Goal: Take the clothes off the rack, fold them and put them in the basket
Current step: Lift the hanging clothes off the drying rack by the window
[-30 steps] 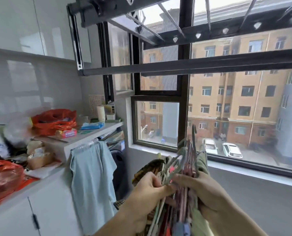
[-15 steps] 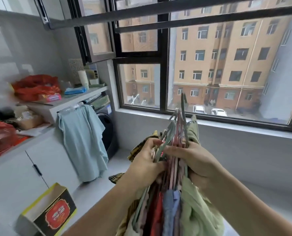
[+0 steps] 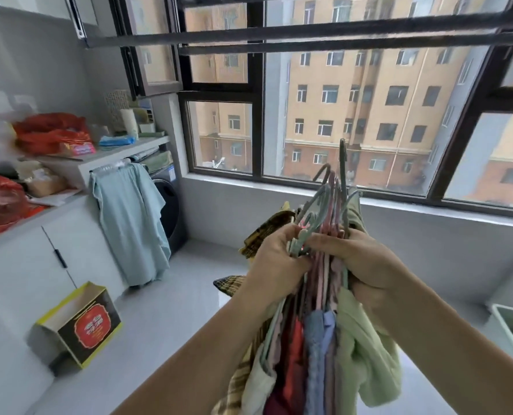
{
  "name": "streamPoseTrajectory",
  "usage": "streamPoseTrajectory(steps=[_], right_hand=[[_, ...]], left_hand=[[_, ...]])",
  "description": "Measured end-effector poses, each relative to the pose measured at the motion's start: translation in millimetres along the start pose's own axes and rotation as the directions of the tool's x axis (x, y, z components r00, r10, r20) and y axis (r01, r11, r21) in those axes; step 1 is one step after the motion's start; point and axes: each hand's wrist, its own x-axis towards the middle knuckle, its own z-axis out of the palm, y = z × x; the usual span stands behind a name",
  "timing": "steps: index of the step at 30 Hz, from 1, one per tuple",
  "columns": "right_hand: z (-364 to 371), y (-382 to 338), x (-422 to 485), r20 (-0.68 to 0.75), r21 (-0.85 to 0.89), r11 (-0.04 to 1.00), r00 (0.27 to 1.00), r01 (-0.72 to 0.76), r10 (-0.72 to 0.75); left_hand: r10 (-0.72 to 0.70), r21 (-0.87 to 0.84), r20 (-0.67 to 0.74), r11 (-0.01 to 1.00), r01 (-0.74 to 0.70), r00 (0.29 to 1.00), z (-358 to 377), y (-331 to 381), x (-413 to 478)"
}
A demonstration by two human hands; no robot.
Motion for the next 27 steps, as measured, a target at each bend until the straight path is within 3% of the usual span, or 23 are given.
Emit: streamPoseTrajectory(steps=[12,18,23,27], right_hand=[[-114.6,0.8,-233.0,0.127,-0.006,1.0,0.992,-0.006,0.007],[-135.7,-5.4,-343.3,0.165,-0.04,0.996,0.983,-0.077,0.083],[-137.0,-10.6,-433.0,0.201,-0.041,0.993,0.972,-0.113,0.119],[-123.3,-7.8,-511.5,0.183,-0.051,0.998,0.982,-0.046,0.055]], left_hand=[[-0.064,-0.08,-0.116,0.995,0.055,0.991,207.4,54.2,-175.2],[-0.101,-0.102,-0.167,0.991,0.085,0.981,276.0,82.3,-265.7],[-0.12,-0.176,-0.115,0.979,0.098,0.986,313.8,109.5,-342.6],[-0.089,-0.201,-0.06,0.977,0.075,0.994,334.8,125.6,-411.4]])
